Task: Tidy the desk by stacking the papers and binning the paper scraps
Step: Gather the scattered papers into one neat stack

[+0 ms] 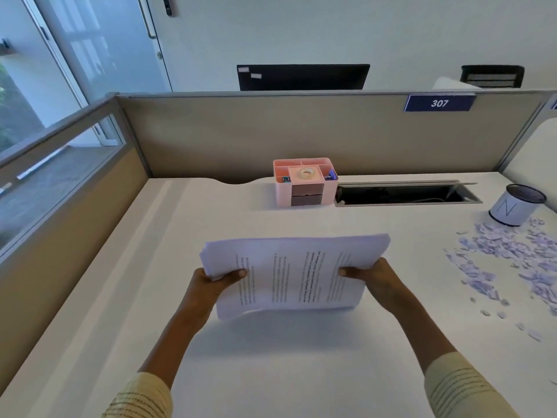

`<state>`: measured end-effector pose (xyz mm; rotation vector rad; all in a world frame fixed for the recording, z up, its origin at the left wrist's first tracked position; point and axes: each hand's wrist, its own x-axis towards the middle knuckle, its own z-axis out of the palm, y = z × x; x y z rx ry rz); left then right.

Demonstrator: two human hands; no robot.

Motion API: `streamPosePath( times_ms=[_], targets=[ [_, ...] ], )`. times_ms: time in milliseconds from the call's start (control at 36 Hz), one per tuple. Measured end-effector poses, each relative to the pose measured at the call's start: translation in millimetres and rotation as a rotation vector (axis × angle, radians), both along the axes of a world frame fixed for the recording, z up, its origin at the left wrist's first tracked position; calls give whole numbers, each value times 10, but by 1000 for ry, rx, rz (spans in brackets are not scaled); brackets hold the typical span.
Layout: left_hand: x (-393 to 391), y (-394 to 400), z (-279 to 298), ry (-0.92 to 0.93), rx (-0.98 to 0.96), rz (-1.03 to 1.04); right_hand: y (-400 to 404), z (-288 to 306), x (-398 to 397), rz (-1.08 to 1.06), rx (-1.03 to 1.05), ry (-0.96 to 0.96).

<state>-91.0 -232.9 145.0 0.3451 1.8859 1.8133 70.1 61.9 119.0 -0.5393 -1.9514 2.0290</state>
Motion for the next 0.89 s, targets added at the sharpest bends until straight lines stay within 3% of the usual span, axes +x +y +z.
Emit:
streamPosePath(
  times_ms=[167,333,444,889],
  targets=[
    [-63,-62,-58,49,45,16,-30,-23,-22,-70,3,23],
    [-37,-58,-264,-17,5,-20,-78,-146,-32,-70,10,-31],
    [3,-35,-370,-31,10,62,-129,-157,-54,-77,-31,8],
    [-16,-93,-389,1,94,58,-157,-140,-94,-66,-82,43]
  ],
)
